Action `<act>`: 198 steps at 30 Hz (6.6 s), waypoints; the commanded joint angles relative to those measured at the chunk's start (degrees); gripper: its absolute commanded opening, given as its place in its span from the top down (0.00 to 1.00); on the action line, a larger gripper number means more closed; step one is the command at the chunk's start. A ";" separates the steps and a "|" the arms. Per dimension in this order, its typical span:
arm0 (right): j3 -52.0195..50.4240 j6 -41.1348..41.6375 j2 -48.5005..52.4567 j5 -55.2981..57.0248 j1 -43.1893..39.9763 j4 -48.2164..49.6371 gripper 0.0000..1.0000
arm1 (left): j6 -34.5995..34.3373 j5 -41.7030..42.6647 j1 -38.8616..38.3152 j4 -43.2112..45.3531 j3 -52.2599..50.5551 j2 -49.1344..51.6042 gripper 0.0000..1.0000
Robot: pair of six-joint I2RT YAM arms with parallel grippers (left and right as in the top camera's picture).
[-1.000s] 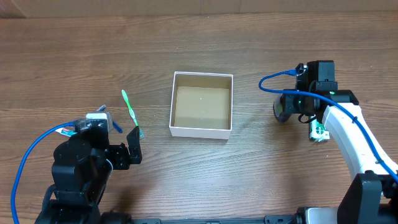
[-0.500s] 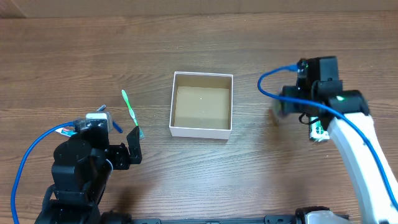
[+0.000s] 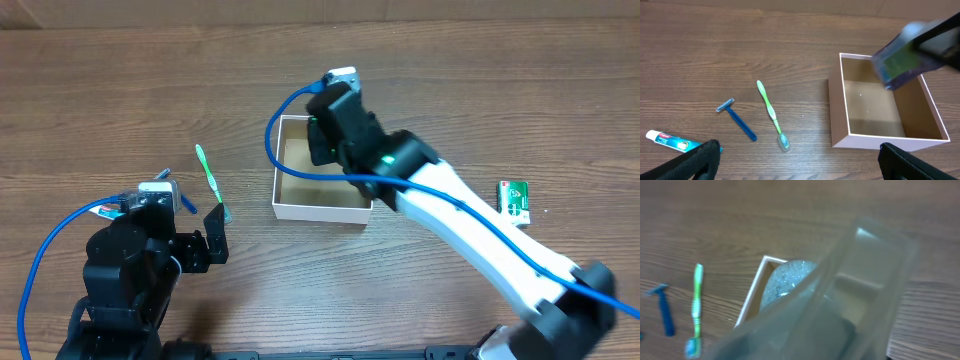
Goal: Pack container
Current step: 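Carry the pump bottle into the box and release it, then move the right gripper to the green Dettol soap and grasp it, then place the soap bar in the box beside the bottle, then grasp the green toothbrush with the left gripper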
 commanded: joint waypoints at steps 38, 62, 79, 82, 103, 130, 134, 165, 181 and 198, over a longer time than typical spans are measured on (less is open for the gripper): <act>1.92 3.43 -20.63 4.28 -30.32 -22.58 0.00 | 0.07 -1.90 0.44 -1.44 1.53 0.17 0.00; -13.64 -29.31 5.42 -16.48 -58.77 -20.00 0.00 | 0.09 -2.08 0.44 -1.22 1.53 0.17 0.00; -26.62 -30.64 5.73 -13.46 -59.74 -4.63 0.00 | 0.07 -2.08 0.44 -2.25 1.53 0.17 0.00; -26.75 -30.64 5.73 -13.46 -59.74 -3.93 0.00 | 0.07 -2.08 0.44 -2.25 1.53 0.17 0.00; -29.27 -32.24 5.73 -16.04 -59.71 -0.94 0.18 | 0.07 -2.05 0.44 -2.91 1.53 0.17 0.00; 4.52 -13.00 -6.49 -19.10 -33.38 -25.03 0.96 | -0.02 -1.92 0.44 -2.89 1.53 0.17 0.00; 3.50 -4.61 -6.51 -18.32 -18.43 -20.83 0.96 | -0.20 -1.86 0.44 -2.91 1.53 0.17 0.00; 12.24 17.92 -9.29 6.16 -19.89 -35.56 0.00 | -0.17 -1.92 0.44 -1.55 1.53 0.17 0.00; -9.51 -9.20 -28.39 -24.63 -49.92 -32.44 0.00 | -14.73 -5.09 -0.35 -9.68 21.16 29.59 0.00; -9.57 -9.42 -20.52 -27.58 -57.86 -33.18 0.00 | -28.37 -2.16 2.19 -3.65 21.03 65.26 0.00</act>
